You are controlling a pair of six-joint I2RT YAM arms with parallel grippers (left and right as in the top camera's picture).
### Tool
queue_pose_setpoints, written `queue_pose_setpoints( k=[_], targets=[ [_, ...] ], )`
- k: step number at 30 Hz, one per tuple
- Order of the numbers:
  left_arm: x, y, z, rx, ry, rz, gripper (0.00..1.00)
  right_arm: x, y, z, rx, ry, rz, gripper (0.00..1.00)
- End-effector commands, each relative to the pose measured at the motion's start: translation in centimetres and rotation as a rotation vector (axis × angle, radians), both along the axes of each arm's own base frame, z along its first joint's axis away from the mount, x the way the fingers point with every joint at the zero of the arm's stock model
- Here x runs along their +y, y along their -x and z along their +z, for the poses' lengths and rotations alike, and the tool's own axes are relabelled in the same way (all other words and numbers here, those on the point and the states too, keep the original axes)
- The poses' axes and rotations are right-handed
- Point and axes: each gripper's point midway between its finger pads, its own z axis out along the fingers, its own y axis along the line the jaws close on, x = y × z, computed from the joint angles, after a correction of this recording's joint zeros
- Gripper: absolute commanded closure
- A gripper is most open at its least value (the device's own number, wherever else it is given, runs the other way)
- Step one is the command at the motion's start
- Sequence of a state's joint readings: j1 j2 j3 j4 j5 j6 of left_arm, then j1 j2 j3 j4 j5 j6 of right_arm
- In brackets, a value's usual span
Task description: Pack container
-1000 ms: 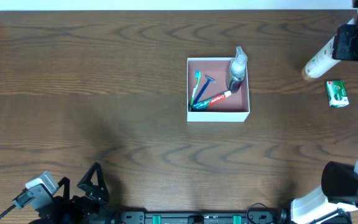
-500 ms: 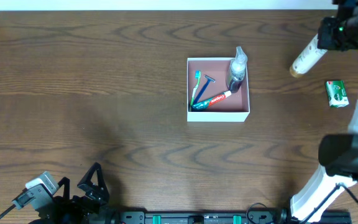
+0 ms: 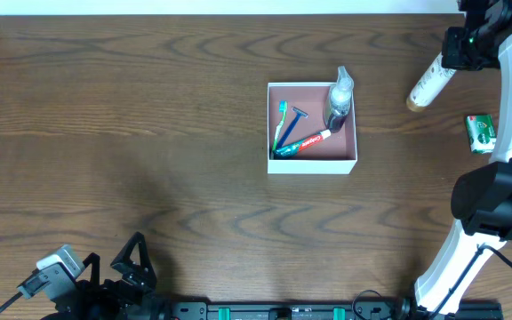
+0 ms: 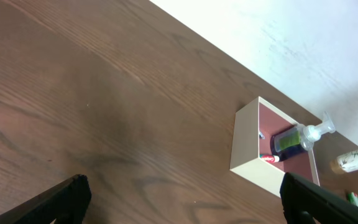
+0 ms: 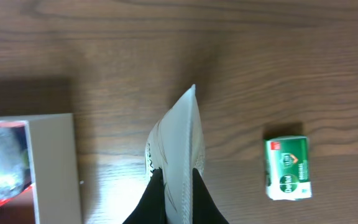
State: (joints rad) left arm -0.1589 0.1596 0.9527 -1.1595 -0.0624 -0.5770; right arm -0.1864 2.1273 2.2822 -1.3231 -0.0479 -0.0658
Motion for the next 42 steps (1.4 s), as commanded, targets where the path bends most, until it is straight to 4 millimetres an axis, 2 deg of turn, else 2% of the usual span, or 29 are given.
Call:
queue_pose_setpoints(
  k=[1,10,20,35,42],
  targets=[
    [0.1,0.0,0.0,-0.004,0.004,0.006,0.02,-1.1,-0.3,0.3,-0.008,0.072,-0.008,0.99],
    [0.1,0.0,0.0,-0.004,0.004,0.006,0.02,-1.3,-1.3,0.0,-0.028,0.084,-0.002,0.99],
    [0.1,0.0,0.0,-0.004,0.004,0.006,0.02,-1.4,-1.8,-3.5,0.041,0.071,0.0,0.99],
    [0.1,0.0,0.0,-0.004,0.004,0.006,0.02,-1.5,-2.1,-3.6,0.031,0.073,-0.001,0.96],
    [0.1,0.0,0.0,-0.004,0.004,0.006,0.02,-1.6,-2.9,-3.2,-0.005,0.074,-0.015,0.99]
  ],
)
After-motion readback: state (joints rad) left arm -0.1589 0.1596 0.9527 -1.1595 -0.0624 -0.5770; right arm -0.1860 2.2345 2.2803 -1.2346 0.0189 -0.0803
